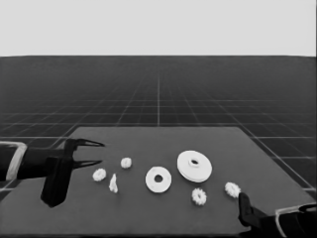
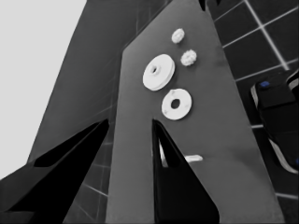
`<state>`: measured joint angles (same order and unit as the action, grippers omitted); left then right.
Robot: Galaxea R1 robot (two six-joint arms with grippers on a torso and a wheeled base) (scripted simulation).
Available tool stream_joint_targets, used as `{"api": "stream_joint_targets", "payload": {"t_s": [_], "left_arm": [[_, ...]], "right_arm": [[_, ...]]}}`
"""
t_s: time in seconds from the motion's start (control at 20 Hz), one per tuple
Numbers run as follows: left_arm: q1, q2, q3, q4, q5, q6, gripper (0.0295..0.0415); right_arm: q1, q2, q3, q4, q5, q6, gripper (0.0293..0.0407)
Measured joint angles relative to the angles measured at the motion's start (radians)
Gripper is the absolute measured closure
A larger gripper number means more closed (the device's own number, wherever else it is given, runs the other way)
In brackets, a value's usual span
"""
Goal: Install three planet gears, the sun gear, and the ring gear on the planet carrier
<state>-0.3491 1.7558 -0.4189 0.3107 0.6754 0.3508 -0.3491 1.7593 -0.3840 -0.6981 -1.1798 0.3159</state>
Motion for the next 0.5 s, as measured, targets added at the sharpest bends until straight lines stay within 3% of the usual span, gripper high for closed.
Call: {"api": "stream_joint_targets", "payload": {"t_s": [0.05, 0.1, 0.15, 0.2, 0.25, 0.3, 0.35, 0.4, 0.5], "left_arm": [[0.071, -0.003, 0.071, -0.073, 0.049, -0.003, 0.0415], [0.045, -0.002, 0.043, -0.044, 0.03, -0.002, 0.0414], [0.029, -0.001, 0.025, -0.026, 0.018, -0.001, 0.0396], [0.02, -0.001, 0.015, -0.015, 0.011, -0.001, 0.0364], [0.241, 0.076, -0.112, 0.435, 0.35, -0.485, 0.0326], [0.302, 0.245, -0.294, 0.365, 0.679, -0.938, 0.0307], [0.312, 0.368, -0.504, 0.163, 0.766, -1.133, 0.0311], [0.319, 0.439, -0.676, 0.025, 0.774, -1.207, 0.0318], [0.329, 0.514, -0.882, -0.111, 0.777, -1.237, 0.0324]], "right_arm": [[-0.054, 0.014, 0.053, 0.076, 0.023, -0.003, 0.0407], [-0.034, 0.008, 0.029, 0.045, 0.014, -0.002, 0.0392], [-0.022, 0.005, 0.016, 0.026, 0.008, -0.001, 0.0363], [-0.015, 0.003, 0.008, 0.016, 0.004, -0.001, 0.0332], [-0.011, 0.001, 0.003, 0.009, 0.002, 0.0, 0.032], [-0.009, 0.001, 0.001, 0.006, 0.001, 0.0, 0.0317], [-0.007, 0.0, -0.001, 0.004, 0.001, 0.0, 0.0316], [-0.007, 0.0, -0.002, 0.002, 0.0, 0.0, 0.0315], [-0.006, 0.0, -0.002, 0.001, 0.0, 0.0, 0.0315]]}}
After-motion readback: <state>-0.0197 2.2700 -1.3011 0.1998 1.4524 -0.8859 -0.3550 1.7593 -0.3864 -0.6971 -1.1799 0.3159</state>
